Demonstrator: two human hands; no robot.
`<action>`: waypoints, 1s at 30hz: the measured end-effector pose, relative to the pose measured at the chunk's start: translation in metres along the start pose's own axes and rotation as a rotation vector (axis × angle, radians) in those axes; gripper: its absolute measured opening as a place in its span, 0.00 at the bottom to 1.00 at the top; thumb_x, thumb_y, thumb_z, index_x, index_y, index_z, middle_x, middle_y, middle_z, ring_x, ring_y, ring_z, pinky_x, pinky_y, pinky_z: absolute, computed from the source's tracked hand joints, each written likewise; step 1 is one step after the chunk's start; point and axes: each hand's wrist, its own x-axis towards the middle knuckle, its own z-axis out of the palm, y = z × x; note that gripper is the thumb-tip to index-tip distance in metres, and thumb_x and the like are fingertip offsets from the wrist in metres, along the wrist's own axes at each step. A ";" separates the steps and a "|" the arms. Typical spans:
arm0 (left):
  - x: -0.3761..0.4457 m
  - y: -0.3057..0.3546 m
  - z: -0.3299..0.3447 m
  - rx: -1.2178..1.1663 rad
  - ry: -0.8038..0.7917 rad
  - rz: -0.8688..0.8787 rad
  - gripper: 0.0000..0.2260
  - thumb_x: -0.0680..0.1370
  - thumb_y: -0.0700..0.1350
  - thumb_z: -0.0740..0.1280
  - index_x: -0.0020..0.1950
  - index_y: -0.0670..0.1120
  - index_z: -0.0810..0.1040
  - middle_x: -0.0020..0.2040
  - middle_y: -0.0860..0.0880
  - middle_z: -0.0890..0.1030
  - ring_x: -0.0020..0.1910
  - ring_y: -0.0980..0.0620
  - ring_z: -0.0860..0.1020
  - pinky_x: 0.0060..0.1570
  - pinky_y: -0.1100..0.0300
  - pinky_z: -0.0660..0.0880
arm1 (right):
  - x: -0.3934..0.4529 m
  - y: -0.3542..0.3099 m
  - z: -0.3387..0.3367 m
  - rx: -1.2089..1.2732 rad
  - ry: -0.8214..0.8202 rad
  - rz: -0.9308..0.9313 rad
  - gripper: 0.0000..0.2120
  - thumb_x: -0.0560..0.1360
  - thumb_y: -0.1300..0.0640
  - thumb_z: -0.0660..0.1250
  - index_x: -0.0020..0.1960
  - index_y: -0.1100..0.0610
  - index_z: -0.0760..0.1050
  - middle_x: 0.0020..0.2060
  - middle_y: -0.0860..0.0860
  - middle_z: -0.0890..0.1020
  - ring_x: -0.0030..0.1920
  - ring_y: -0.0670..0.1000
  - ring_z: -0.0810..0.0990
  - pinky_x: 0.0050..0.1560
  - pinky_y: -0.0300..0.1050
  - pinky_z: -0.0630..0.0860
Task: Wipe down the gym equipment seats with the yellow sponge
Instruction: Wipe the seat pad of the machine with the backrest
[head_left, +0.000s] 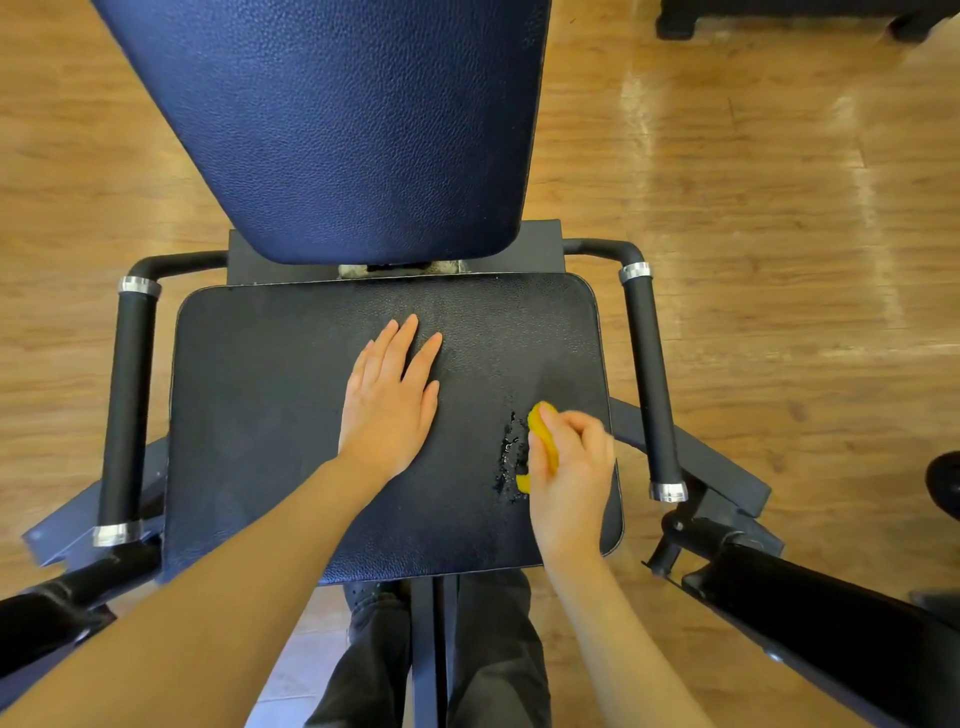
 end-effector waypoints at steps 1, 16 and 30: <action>-0.001 0.000 -0.001 0.001 -0.001 0.003 0.22 0.80 0.47 0.59 0.74 0.44 0.66 0.75 0.41 0.63 0.75 0.41 0.60 0.73 0.45 0.58 | -0.009 0.000 -0.002 0.003 -0.013 0.011 0.15 0.74 0.64 0.70 0.60 0.58 0.79 0.52 0.54 0.76 0.51 0.52 0.71 0.46 0.18 0.63; -0.005 -0.002 -0.002 0.042 -0.027 0.008 0.23 0.80 0.50 0.54 0.75 0.46 0.64 0.76 0.42 0.62 0.75 0.42 0.59 0.73 0.47 0.56 | 0.019 -0.005 0.015 -0.042 0.003 0.010 0.15 0.76 0.61 0.68 0.63 0.57 0.77 0.54 0.54 0.76 0.54 0.52 0.70 0.49 0.39 0.68; -0.005 -0.001 0.000 0.080 -0.005 0.008 0.23 0.80 0.49 0.56 0.75 0.46 0.66 0.75 0.41 0.63 0.75 0.42 0.60 0.72 0.48 0.56 | 0.049 -0.017 0.026 -0.049 -0.027 -0.005 0.14 0.76 0.62 0.68 0.61 0.58 0.78 0.53 0.55 0.76 0.54 0.55 0.71 0.51 0.40 0.68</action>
